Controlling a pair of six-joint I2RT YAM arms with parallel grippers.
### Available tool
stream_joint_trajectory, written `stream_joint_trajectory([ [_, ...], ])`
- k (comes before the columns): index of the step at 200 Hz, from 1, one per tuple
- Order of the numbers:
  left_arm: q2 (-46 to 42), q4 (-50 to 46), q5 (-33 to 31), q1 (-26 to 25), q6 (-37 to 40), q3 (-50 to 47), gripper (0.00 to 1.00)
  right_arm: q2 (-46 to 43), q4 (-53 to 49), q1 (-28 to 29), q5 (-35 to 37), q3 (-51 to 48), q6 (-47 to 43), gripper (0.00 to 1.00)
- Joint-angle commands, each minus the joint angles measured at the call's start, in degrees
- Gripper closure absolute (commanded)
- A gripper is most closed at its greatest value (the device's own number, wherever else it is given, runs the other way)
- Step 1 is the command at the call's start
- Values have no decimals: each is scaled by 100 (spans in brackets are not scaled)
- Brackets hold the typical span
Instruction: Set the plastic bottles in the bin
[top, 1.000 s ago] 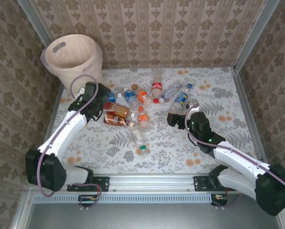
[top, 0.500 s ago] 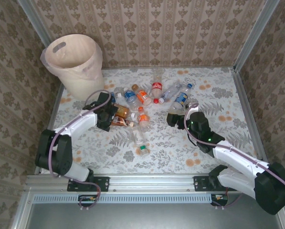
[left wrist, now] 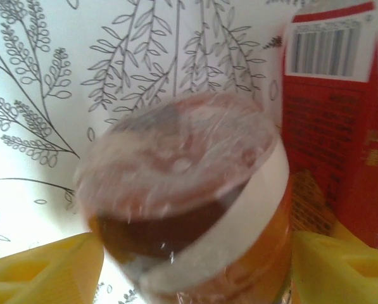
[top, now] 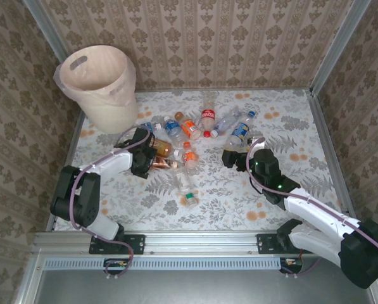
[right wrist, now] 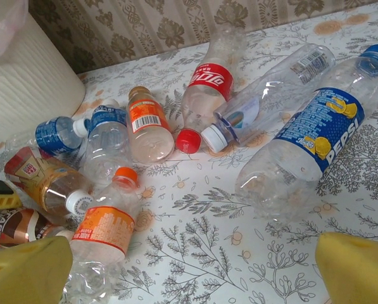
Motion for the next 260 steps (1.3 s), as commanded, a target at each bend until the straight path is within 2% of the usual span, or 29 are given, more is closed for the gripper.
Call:
stream_joint_trajectory([
  [1, 26, 70, -198, 8, -164, -71, 23, -75, -65, -21, 84, -32, 3, 0],
  [93, 49, 286, -512, 83, -125, -338, 29, -46, -46, -21, 21, -40, 32, 0],
  [130, -48, 500, -691, 166, 200, -437, 38, -46, -60, -21, -28, -40, 43, 0],
  [163, -399, 1073, -844, 235, 896, -738, 41, -54, -65, -21, -28, -31, 38, 0],
  [184, -708, 870, -1167, 244, 1281, -768, 41, -15, -31, -16, -23, -33, 31, 0],
  [224, -1292, 719, -1349, 366, 2585, -719, 40, 145, 66, -21, -58, 48, 32, 0],
  [260, -1857, 335, -1760, 409, 3503, -435, 41, 156, 193, -16, -50, 109, -20, 0],
])
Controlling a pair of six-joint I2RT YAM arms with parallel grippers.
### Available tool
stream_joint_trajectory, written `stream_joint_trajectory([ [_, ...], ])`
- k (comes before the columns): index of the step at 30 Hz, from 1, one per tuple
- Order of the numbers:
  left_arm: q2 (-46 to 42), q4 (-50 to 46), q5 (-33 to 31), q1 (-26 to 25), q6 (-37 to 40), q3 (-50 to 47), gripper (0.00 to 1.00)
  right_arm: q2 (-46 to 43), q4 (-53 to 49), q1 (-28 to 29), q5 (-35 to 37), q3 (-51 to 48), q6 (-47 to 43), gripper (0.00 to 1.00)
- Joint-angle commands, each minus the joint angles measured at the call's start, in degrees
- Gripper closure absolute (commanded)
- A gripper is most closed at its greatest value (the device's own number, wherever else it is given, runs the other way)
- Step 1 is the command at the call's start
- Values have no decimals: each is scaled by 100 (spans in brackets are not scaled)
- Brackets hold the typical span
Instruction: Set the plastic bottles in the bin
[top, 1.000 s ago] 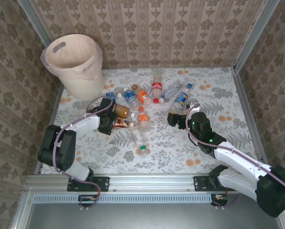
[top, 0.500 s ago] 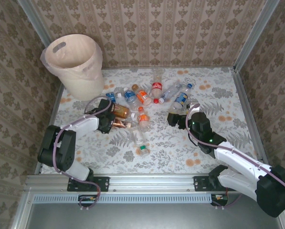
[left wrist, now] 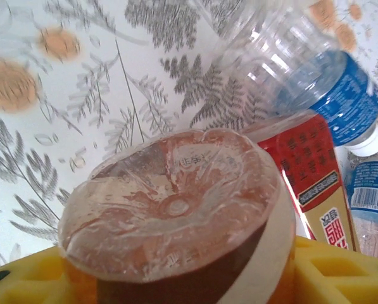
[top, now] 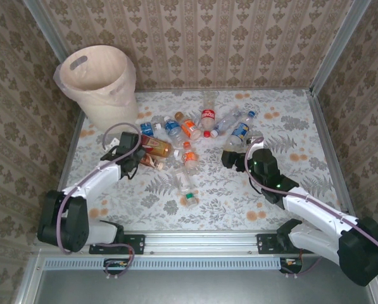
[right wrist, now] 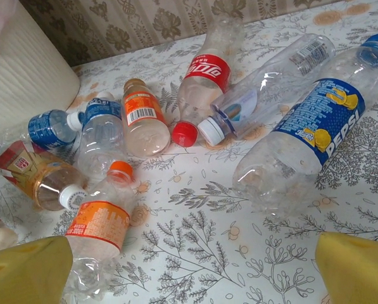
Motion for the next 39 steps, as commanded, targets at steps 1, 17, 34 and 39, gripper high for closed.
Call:
stream_joint_trajectory([
  [1, -421, -403, -490, 44, 1063, 276, 41, 5, 177, -19, -39, 109, -22, 0],
  [17, -1364, -828, -346, 64, 2699, 1504, 42, -31, 438, -21, 10, 36, -14, 0],
  [34, -771, 147, 973, 443, 4151, 3326, 42, -272, 436, -20, 42, -42, 13, 0],
  [39, -254, 401, 971, 682, 4574, 4094, 42, -440, 382, -21, 97, -116, 41, 0],
])
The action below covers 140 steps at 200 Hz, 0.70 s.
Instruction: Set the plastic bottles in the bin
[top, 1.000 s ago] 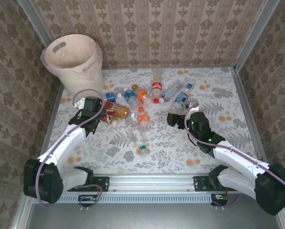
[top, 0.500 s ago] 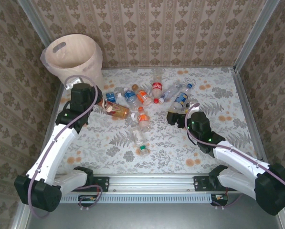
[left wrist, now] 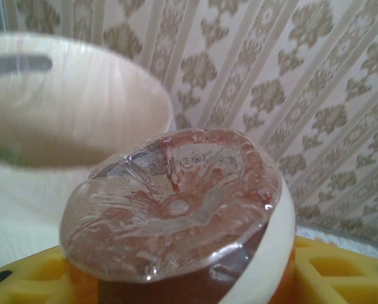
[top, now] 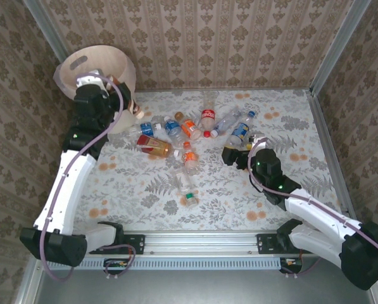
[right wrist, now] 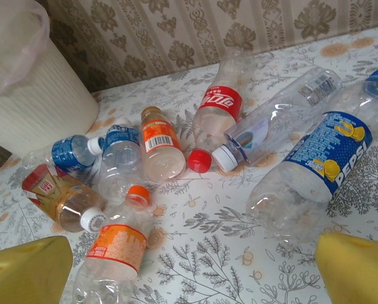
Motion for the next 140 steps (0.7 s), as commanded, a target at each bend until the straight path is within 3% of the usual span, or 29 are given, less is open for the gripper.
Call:
stream_joint_trajectory([
  [1, 308, 425, 124, 221, 537, 588, 41, -178, 71, -18, 109, -114, 41, 0],
  [99, 1874, 824, -599, 1035, 1877, 2237, 41, -253, 5, -21, 148, -112, 42, 0],
  [140, 2476, 625, -345, 1417, 1896, 2790, 41, -237, -23, -21, 131, -95, 80, 0],
])
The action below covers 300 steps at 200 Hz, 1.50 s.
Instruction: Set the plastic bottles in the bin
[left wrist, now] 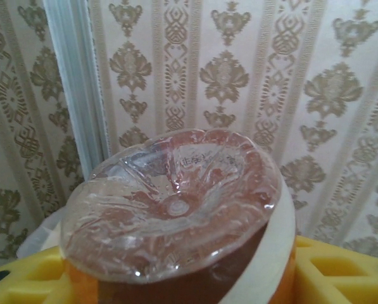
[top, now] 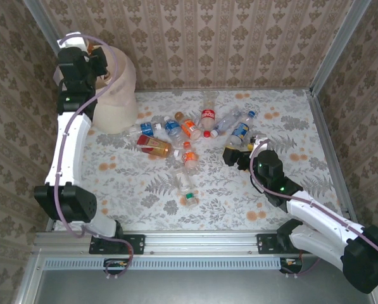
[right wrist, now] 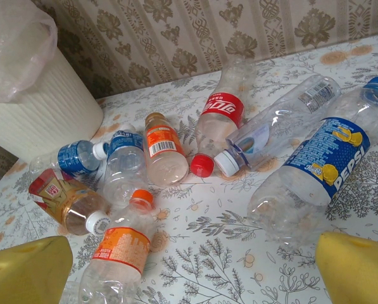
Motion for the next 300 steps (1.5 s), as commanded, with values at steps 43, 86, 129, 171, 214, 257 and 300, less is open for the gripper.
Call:
stream_joint_trajectory([
  [43, 746, -175, 719, 410, 840, 613, 40, -192, -146, -21, 125, -17, 57, 0],
  [86, 1162, -925, 1436, 536, 1549, 917, 38, -261, -235, -19, 154, -25, 15, 0],
  [129, 1243, -1193, 2095, 555, 1739, 945, 30, -195, -197, -21, 100, -6, 14, 0],
  [171, 1151, -1204, 2309, 525, 1560, 955, 17, -111, -184, -21, 46, 28, 5, 0],
  [214, 1028, -1208, 2140, 345, 1378, 963, 6, -65, -168, -21, 14, 38, -22, 0],
  [257, 976, -1072, 1597, -41, 1162, 924, 0, -45, -176, -21, 21, 26, -10, 0],
  [300, 901, -1008, 1319, -448, 908, 929, 0, -78, -245, -21, 78, -11, -30, 0],
])
